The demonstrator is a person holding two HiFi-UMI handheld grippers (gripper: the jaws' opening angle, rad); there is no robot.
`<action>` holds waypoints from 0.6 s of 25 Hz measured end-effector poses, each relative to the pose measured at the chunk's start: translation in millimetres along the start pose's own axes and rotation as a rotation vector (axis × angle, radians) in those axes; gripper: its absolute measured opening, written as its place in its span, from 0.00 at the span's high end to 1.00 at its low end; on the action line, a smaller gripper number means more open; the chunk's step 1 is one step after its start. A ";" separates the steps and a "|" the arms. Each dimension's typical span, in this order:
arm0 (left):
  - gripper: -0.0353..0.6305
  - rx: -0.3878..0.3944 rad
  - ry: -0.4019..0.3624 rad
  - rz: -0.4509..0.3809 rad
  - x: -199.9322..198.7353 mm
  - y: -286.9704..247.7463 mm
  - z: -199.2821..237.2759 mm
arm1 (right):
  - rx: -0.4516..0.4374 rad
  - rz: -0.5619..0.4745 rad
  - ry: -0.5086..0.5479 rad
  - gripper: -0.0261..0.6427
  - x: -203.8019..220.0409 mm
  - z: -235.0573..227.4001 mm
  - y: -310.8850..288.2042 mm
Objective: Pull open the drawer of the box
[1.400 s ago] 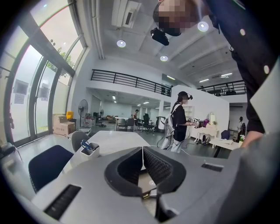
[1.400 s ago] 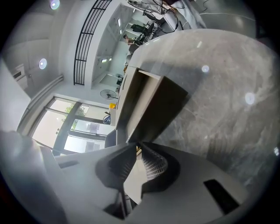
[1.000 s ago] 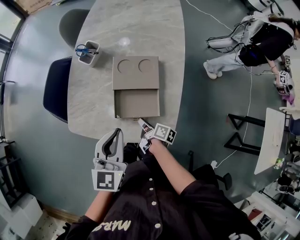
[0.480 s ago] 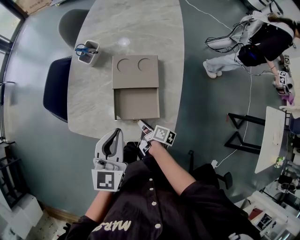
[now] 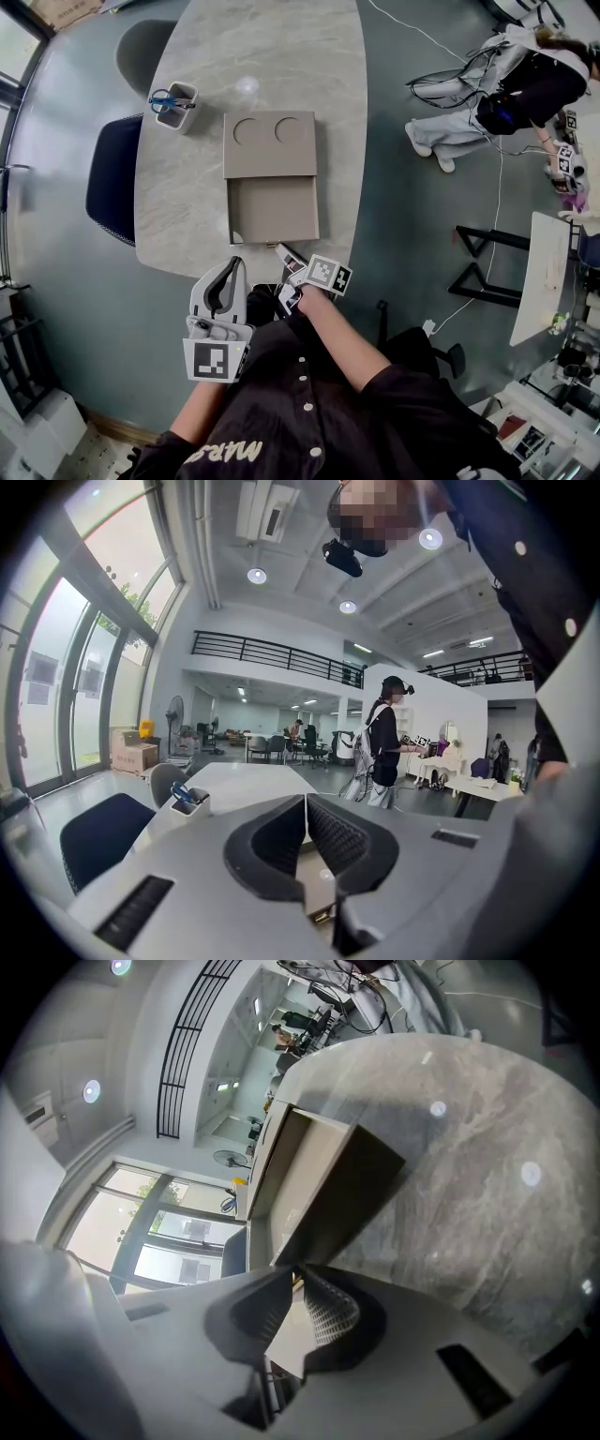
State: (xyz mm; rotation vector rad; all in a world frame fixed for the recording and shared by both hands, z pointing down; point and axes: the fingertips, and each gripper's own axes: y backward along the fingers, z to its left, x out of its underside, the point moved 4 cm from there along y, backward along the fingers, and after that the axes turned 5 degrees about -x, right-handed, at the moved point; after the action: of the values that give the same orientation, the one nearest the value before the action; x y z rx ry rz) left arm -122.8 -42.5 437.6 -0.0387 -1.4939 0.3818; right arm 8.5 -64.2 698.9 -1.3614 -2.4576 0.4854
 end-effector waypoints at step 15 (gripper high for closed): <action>0.92 0.008 -0.004 -0.009 -4.0 1.0 -2.9 | 0.046 0.027 -0.029 0.85 6.0 -4.1 0.1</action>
State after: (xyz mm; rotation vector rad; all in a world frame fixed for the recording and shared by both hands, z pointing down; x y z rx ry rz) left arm -120.3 -42.0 433.2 -0.0245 -1.4963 0.3805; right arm 7.1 -58.4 703.1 -1.3804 -2.4379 0.5684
